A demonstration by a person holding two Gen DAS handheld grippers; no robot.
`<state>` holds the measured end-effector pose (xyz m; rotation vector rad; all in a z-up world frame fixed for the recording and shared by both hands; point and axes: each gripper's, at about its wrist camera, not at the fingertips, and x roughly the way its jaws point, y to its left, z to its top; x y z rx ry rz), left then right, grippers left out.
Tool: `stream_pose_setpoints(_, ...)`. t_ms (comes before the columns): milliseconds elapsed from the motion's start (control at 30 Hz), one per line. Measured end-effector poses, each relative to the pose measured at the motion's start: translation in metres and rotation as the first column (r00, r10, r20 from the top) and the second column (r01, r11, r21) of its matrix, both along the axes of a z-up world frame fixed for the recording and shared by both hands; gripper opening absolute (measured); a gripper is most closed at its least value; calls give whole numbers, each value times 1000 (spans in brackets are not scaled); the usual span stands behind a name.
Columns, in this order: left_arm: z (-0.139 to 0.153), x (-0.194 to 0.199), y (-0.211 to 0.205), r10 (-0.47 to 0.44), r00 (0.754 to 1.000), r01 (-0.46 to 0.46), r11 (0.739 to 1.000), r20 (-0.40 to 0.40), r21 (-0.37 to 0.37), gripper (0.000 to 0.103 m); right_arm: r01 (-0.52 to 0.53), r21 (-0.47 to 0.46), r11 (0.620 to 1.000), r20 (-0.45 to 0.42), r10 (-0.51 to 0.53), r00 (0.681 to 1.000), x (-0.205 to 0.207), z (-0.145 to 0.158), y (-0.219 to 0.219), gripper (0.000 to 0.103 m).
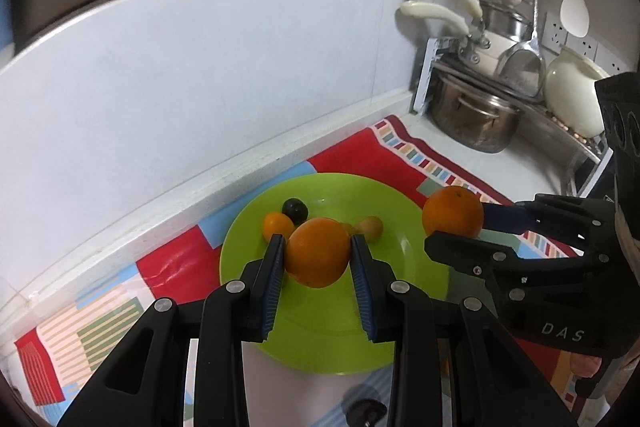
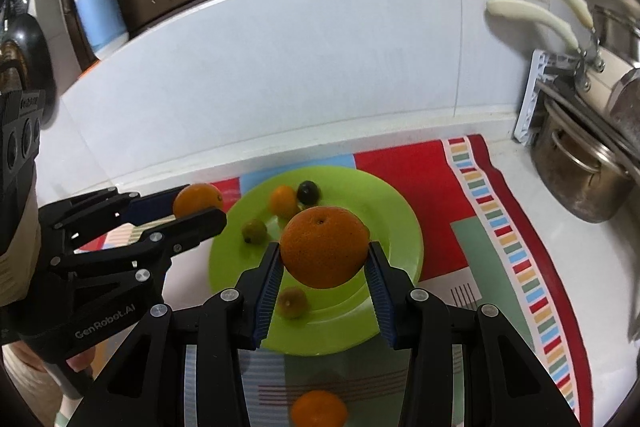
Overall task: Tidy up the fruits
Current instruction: 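Carry the small orange in the left tool while the right tool carries the large orange to the plate, then open the left tool on the plate while the right tool releases its orange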
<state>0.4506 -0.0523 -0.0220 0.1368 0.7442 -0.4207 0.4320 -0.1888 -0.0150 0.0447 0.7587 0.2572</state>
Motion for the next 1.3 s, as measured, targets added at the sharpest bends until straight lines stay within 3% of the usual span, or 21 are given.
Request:
stream_pose_setpoints(333,-36,27,-2,-9,997,11,1000,-73,24,33,-1,-4,1000,-67,1,998,28,-28,-2,43)
stream_pose_setpoints(667,-52,38,-6,-20,995,23,999,-97,36,33,-7,-5,1000,-109,6,994,41,-45,0,43)
stream_pose_setpoints(1033,-32,19,3,21,999,-19,999,-42,41,41,12,-6,1000,-73,-12,997,31,-34,0,44)
stream_pose_setpoints(1300,-1,-13,12,34,999,-35,999,17,26,44,8,9,1000,-16,-8,1000,2,-12,4,44)
